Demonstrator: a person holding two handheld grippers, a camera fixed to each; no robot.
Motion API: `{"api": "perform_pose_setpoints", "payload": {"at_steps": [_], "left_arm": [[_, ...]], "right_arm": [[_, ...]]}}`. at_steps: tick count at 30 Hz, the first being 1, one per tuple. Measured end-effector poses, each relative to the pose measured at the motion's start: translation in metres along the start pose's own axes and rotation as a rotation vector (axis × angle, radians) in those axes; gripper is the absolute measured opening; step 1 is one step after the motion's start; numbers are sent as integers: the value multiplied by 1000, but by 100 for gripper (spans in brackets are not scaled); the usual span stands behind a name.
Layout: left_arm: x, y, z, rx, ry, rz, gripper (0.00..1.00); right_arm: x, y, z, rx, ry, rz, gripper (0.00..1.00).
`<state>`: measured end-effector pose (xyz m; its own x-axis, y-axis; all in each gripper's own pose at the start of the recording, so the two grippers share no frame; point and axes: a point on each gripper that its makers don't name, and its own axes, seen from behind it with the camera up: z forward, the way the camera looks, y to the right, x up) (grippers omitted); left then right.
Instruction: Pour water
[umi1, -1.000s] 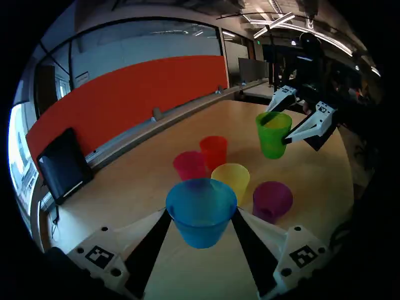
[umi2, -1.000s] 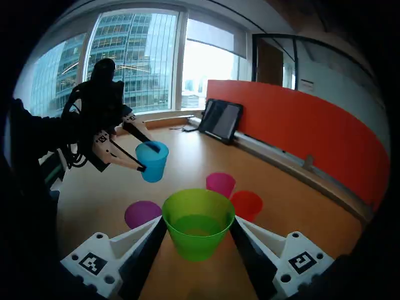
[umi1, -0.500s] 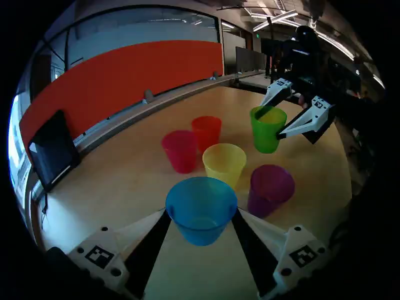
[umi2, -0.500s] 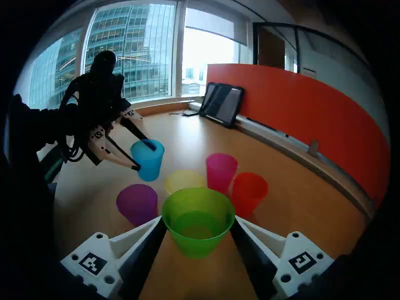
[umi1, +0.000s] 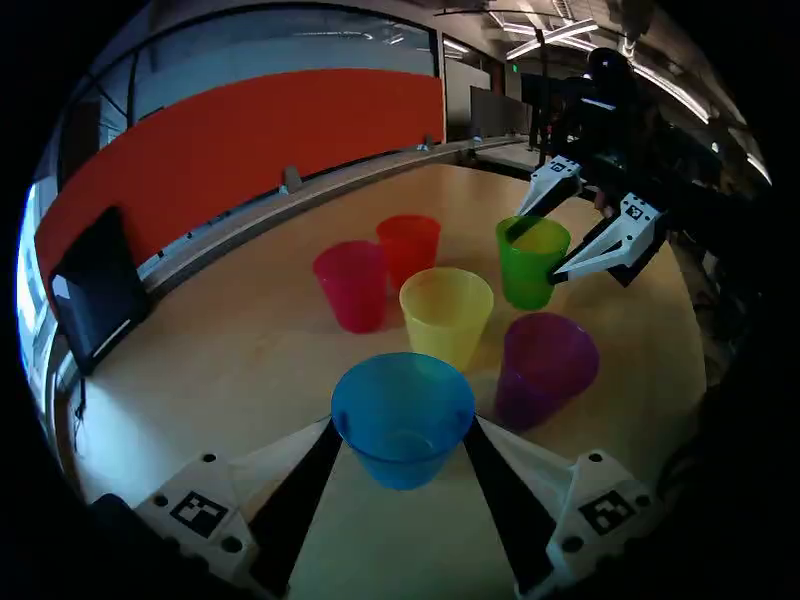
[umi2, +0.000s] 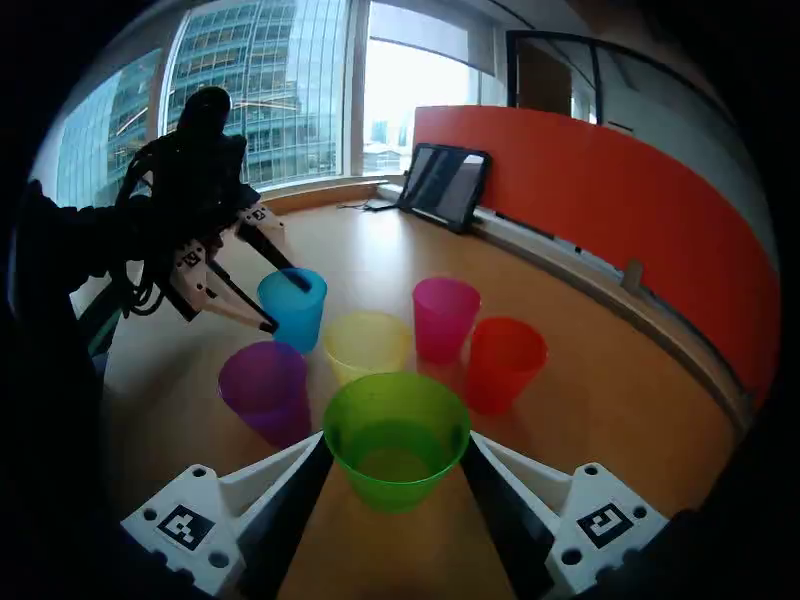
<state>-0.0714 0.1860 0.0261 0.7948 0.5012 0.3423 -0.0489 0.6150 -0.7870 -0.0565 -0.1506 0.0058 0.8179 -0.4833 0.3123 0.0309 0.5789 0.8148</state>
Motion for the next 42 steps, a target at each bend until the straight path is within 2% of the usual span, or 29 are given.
{"api": "perform_pose_setpoints", "payload": {"at_steps": [18,24,33,42], "left_arm": [[-17,-3,2,-1,-23,-23,85],[-23,-3,-1,4,-47,-14,96],[-28,-2,-7,10,-62,-26,97],[-30,2,-14,6,-66,-44,97]], "right_arm": [[-15,3,11,-18,-24,4,90],[-21,6,15,-29,-28,7,90],[-27,6,15,-39,-23,3,90],[-31,5,12,-48,-14,30,93]]}}
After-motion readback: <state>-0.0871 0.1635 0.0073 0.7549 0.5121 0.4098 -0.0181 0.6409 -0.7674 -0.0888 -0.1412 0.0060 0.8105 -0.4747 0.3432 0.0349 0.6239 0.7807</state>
